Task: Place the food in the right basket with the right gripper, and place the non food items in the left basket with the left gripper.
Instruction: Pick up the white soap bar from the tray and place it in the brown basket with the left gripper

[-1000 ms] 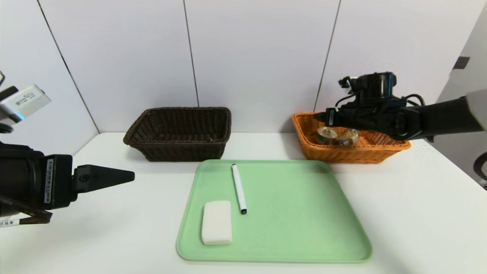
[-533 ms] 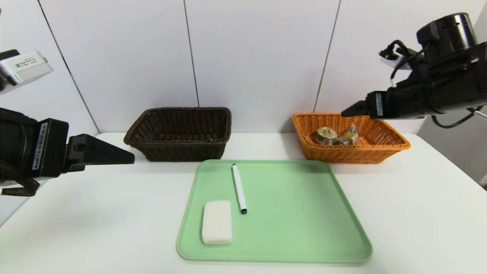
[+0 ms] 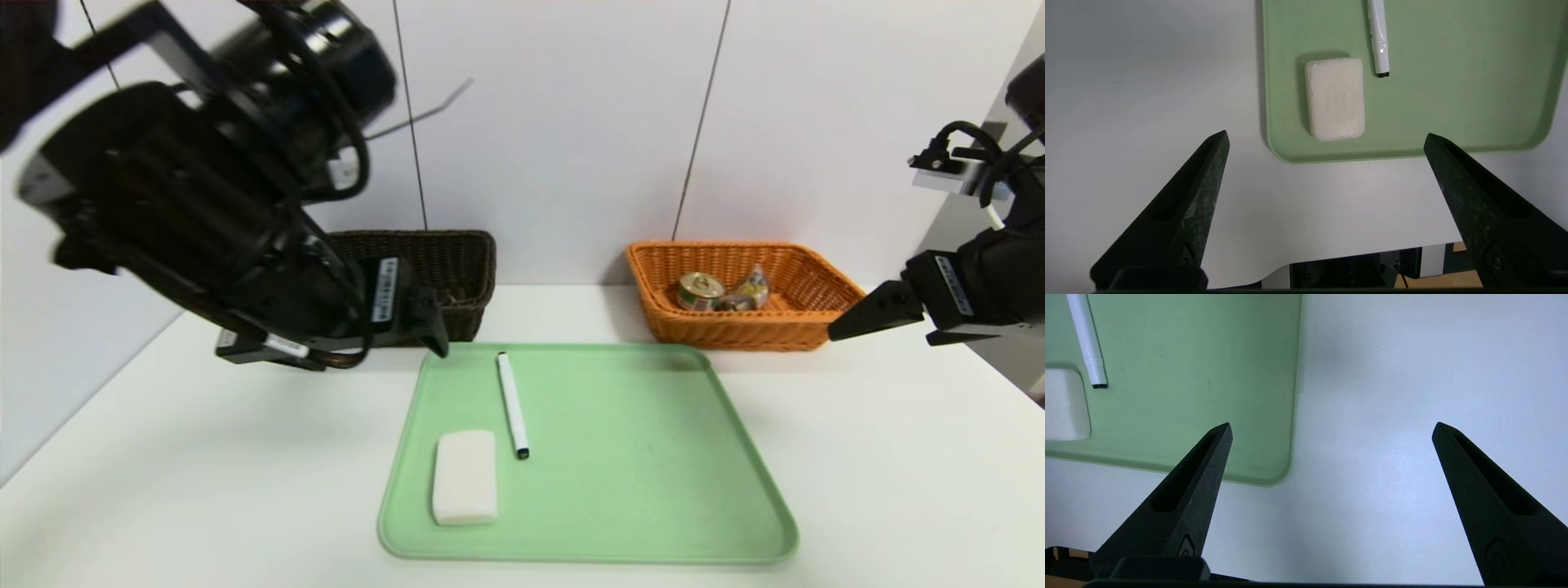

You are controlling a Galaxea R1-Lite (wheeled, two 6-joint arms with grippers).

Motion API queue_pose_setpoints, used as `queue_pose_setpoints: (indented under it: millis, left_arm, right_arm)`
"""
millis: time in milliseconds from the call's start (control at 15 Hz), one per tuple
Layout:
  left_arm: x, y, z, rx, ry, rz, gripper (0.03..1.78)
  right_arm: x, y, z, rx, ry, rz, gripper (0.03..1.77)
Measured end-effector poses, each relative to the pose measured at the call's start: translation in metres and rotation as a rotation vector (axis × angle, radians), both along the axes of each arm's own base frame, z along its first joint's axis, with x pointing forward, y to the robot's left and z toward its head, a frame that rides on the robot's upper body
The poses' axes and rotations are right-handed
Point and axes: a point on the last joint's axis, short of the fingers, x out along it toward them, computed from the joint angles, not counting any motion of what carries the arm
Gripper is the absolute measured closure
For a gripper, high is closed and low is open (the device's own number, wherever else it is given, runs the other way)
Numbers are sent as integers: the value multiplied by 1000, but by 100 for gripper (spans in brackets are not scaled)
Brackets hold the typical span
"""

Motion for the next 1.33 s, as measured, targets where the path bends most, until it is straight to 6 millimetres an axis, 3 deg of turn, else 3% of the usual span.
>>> queue_pose_setpoints:
  millis: [267,467,1333]
  left_arm:
    - [19,-57,-48,142,99,-20,12]
    - [22,-82,-75,198,151,-48,12]
    - [39,-98,-119,279,257,9,12]
  right_arm:
    - [-1,0,-7,-4,30,-2,11]
    - [-2,-1,-20,-13,82,-4,11]
    - [-2,-8,-43,-15,118,-36,10]
